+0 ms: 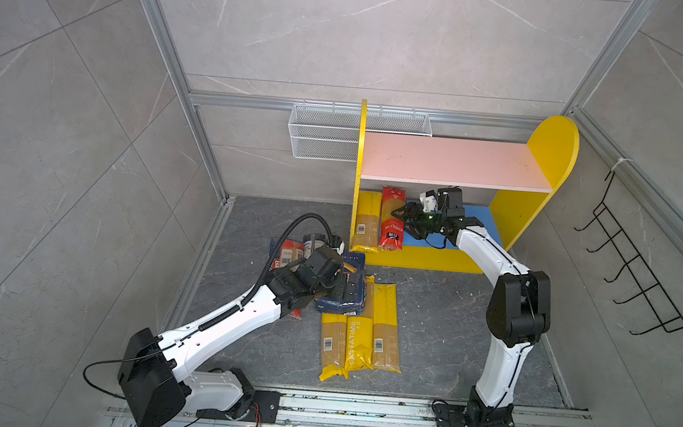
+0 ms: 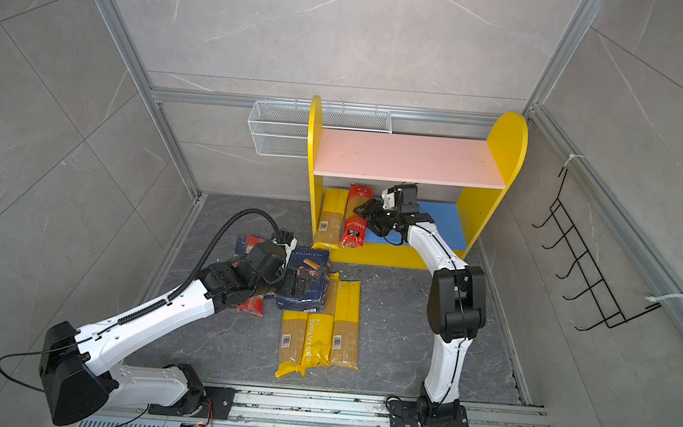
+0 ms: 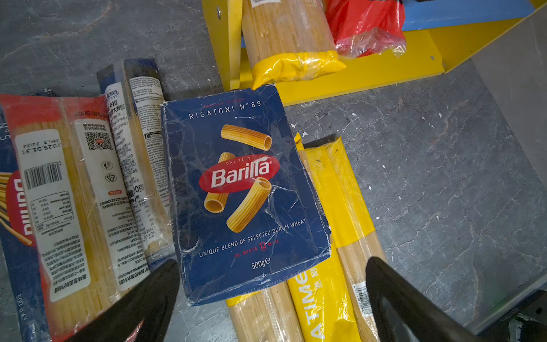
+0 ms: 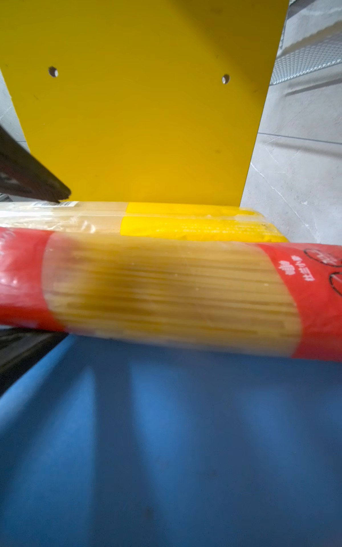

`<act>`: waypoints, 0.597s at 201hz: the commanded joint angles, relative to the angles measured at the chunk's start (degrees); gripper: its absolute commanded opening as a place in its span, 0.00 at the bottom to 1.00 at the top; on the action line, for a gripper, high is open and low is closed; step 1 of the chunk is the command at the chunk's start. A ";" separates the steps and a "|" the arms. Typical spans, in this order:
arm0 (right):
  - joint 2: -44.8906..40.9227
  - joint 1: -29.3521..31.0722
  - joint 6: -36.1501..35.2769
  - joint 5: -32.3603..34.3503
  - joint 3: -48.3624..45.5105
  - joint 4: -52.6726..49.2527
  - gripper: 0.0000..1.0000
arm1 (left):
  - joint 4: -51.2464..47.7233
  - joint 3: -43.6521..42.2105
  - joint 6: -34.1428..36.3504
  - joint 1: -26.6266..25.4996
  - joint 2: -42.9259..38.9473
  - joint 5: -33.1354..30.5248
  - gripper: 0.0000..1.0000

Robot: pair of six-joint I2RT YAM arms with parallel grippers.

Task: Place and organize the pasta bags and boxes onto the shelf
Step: 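Release the red bag upright and pull the right gripper back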

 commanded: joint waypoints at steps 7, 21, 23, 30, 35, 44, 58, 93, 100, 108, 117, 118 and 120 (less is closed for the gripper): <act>-5.79 0.16 -2.07 0.57 -1.85 0.43 0.70 | 0.90 -1.04 -1.17 0.27 -4.25 0.68 1.00; -7.58 0.14 -2.53 1.19 -3.68 -0.15 0.70 | 0.65 -1.68 -1.71 0.26 -5.51 0.57 1.00; -7.87 0.18 -2.62 1.22 -3.95 -0.21 0.70 | 0.63 -1.76 -1.82 0.27 -5.66 0.57 1.00; -8.93 0.16 -3.08 1.65 -4.92 -0.74 0.70 | 0.48 -2.13 -2.08 0.23 -6.35 0.57 1.00; -9.57 0.22 -3.26 1.86 -5.51 -1.08 0.70 | 0.38 -2.43 -2.32 0.27 -6.79 0.63 1.00; -11.15 0.14 -3.75 2.41 -6.94 -1.70 0.71 | 0.28 -2.98 -2.64 0.27 -7.62 0.82 1.00; -13.97 0.18 -4.55 3.32 -9.21 -2.91 0.71 | -0.05 -3.78 -3.12 0.27 -8.98 0.92 1.00; -22.19 0.15 -6.19 6.52 -15.68 -6.32 0.74 | -0.57 -6.82 -4.99 0.27 -13.16 1.68 1.00; -23.98 0.19 -6.15 7.13 -17.40 -6.85 0.76 | -0.56 -7.62 -5.39 0.18 -14.08 2.00 1.00; -26.03 0.18 -5.98 7.63 -19.72 -7.01 0.78 | -0.61 -8.69 -6.02 0.18 -15.22 2.23 1.00; -28.33 0.22 -5.82 7.76 -22.68 -6.95 0.79 | -0.38 -10.04 -6.61 0.17 -16.58 2.38 1.00; -28.56 0.27 -5.83 7.75 -22.96 -6.97 0.79 | -0.36 -10.19 -6.70 0.13 -16.70 2.40 1.00; -28.76 0.33 -5.80 7.70 -23.67 -6.94 0.79 | -0.32 -10.52 -6.80 0.10 -16.92 2.36 1.00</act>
